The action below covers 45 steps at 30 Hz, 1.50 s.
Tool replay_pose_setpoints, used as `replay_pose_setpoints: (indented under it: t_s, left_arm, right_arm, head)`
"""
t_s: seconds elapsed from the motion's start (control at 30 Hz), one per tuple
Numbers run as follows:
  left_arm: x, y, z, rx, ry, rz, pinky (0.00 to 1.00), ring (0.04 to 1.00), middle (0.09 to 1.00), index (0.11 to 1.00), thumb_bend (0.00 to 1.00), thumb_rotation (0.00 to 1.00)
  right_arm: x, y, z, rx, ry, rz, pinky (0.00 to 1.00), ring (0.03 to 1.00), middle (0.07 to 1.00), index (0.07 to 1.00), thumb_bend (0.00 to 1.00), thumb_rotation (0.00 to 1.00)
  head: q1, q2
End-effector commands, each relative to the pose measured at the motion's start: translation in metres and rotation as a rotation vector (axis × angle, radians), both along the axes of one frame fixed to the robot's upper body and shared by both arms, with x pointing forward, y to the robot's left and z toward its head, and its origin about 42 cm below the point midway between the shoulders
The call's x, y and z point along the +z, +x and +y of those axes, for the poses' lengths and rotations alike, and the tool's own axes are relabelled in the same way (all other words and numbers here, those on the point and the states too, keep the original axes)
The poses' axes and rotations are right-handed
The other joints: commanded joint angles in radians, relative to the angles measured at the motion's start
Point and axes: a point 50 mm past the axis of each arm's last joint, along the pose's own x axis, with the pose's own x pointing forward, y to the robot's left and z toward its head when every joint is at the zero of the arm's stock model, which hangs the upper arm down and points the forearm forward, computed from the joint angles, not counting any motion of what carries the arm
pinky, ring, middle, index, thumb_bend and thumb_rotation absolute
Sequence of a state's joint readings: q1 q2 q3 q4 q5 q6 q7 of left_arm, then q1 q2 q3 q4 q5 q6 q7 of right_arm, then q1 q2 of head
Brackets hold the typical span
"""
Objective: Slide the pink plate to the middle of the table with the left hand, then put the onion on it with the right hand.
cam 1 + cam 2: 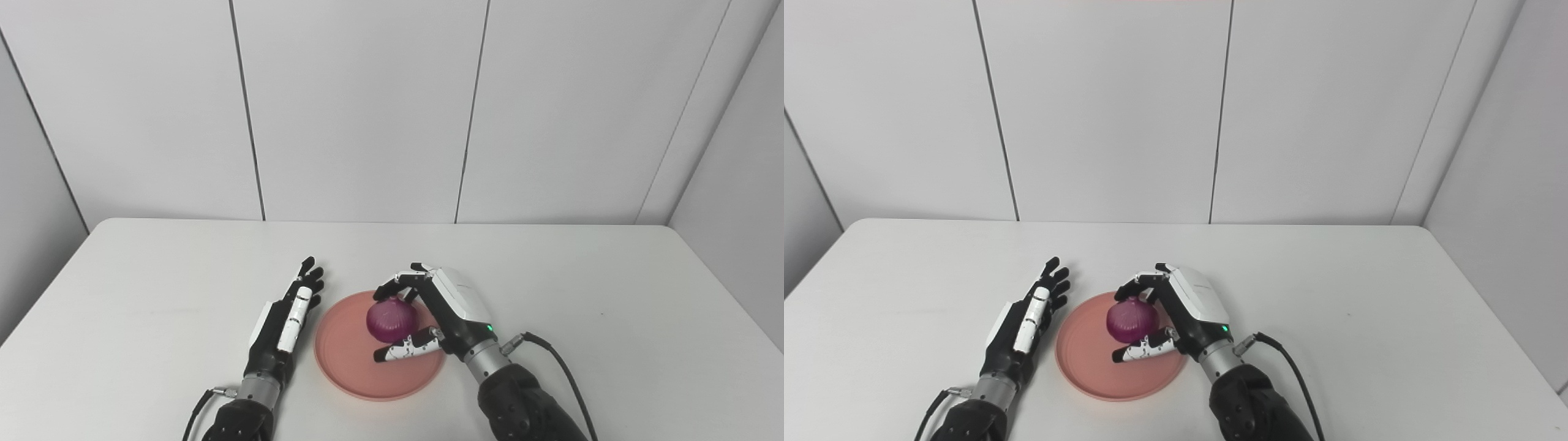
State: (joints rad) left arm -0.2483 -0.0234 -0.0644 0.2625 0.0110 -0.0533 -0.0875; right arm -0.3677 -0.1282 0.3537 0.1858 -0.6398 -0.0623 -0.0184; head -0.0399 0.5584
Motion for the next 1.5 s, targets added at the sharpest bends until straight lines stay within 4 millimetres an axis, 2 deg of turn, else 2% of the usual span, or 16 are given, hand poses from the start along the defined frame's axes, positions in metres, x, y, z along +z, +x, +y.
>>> replay_pose_setpoints:
  t_s: [0.0,0.27,0.43,0.57,0.6,0.67,0.7,0.73,0.8,0.97,1.0,1.03,1.17,1.23,1.33,1.47]
  left_arm:
    - [-0.004,-0.002,-0.01,-0.004,-0.013,0.009,0.95,0.95,0.958,0.952,0.56,1.0]
    - [-0.003,-0.002,-0.01,-0.005,-0.016,0.01,0.95,0.95,0.956,0.95,0.56,1.0]
    - [-0.002,-0.003,-0.009,-0.006,-0.013,0.011,0.95,0.953,0.956,0.949,0.56,1.0]
    - [-0.002,-0.003,-0.009,-0.01,-0.013,0.008,0.95,0.954,0.959,0.954,0.56,1.0]
    - [-0.002,-0.003,-0.009,-0.01,-0.012,0.008,0.96,0.956,0.961,0.955,0.56,1.0]
    - [-0.002,-0.003,-0.008,-0.011,-0.014,0.007,0.96,0.957,0.961,0.956,0.56,1.0]
    - [-0.002,-0.003,-0.008,-0.01,-0.014,0.009,0.95,0.957,0.962,0.956,0.56,1.0]
    - [-0.003,-0.003,-0.008,-0.01,-0.014,0.01,0.95,0.956,0.961,0.955,0.56,1.0]
    - [-0.002,-0.003,-0.008,-0.011,-0.013,0.01,0.95,0.956,0.961,0.955,0.56,1.0]
    - [-0.002,-0.002,-0.008,-0.012,-0.006,0.012,0.95,0.959,0.966,0.959,0.57,1.0]
    - [-0.001,-0.002,-0.008,-0.011,-0.006,0.013,0.95,0.959,0.966,0.959,0.57,1.0]
    - [-0.001,-0.002,-0.008,-0.01,-0.006,0.013,0.96,0.959,0.965,0.959,0.56,1.0]
    - [-0.001,-0.003,-0.008,-0.009,-0.012,0.011,0.95,0.954,0.963,0.958,0.55,1.0]
    - [-0.001,-0.003,-0.008,-0.01,-0.011,0.01,0.95,0.954,0.962,0.958,0.55,1.0]
    - [-0.002,-0.003,-0.007,-0.009,-0.008,0.007,0.95,0.954,0.961,0.956,0.55,1.0]
    - [-0.002,-0.003,-0.007,-0.006,-0.01,0.01,0.94,0.948,0.957,0.951,0.56,1.0]
  right_arm:
    - [0.022,0.012,0.011,0.032,0.024,-0.082,0.26,0.406,0.51,0.491,0.51,0.0]
    - [0.007,0.015,0.016,0.038,-0.009,-0.049,0.27,0.41,0.51,0.491,0.51,0.0]
    - [0.0,0.014,0.014,0.048,-0.037,-0.051,0.32,0.417,0.513,0.492,0.51,0.0]
    - [-0.003,0.012,0.01,0.054,-0.052,-0.068,0.46,0.417,0.495,0.536,0.51,0.0]
    - [-0.003,0.012,0.009,0.054,-0.054,-0.069,0.56,0.557,0.604,0.513,0.51,0.07]
    - [-0.002,0.01,0.007,0.054,-0.062,-0.078,0.64,0.662,0.685,0.501,0.51,0.12]
    - [0.0,0.008,0.005,0.055,-0.064,-0.079,0.67,0.694,0.71,0.552,0.53,0.15]
    - [0.001,0.006,0.004,0.057,-0.063,-0.081,0.72,0.748,0.755,0.707,0.59,0.25]
    - [0.004,0.003,0.003,0.06,-0.057,-0.081,0.74,0.767,0.77,0.755,0.61,0.28]
    - [0.01,-0.004,-0.001,0.085,-0.014,-0.097,0.81,0.837,0.846,0.861,0.68,0.53]
    - [0.012,-0.006,-0.003,0.089,-0.001,-0.096,0.81,0.84,0.849,0.865,0.68,0.54]
    - [0.013,-0.007,-0.004,0.091,0.008,-0.095,0.81,0.853,0.867,0.886,0.7,0.63]
    - [0.017,-0.012,-0.014,0.099,0.038,-0.095,0.82,0.887,0.915,0.93,0.74,0.79]
    - [0.019,-0.015,-0.019,0.099,0.06,-0.106,0.82,0.893,0.931,0.944,0.76,0.83]
    - [0.017,-0.018,-0.027,0.109,0.171,-0.1,0.81,0.894,0.937,0.939,0.76,0.8]
    - [0.013,-0.021,-0.039,0.12,0.267,-0.033,0.88,0.953,0.993,0.993,0.77,0.88]
  head:
    - [0.001,0.001]
    - [0.002,0.003]
    - [0.001,0.005]
    - [0.0,0.007]
    - [0.0,0.007]
    - [0.0,0.007]
    - [0.0,0.007]
    - [0.0,0.007]
    - [-0.001,0.007]
    - [-0.001,0.007]
    - [-0.001,0.007]
    - [-0.001,0.007]
    - [-0.002,0.007]
    - [-0.003,0.008]
    - [-0.002,0.01]
    - [-0.002,0.01]
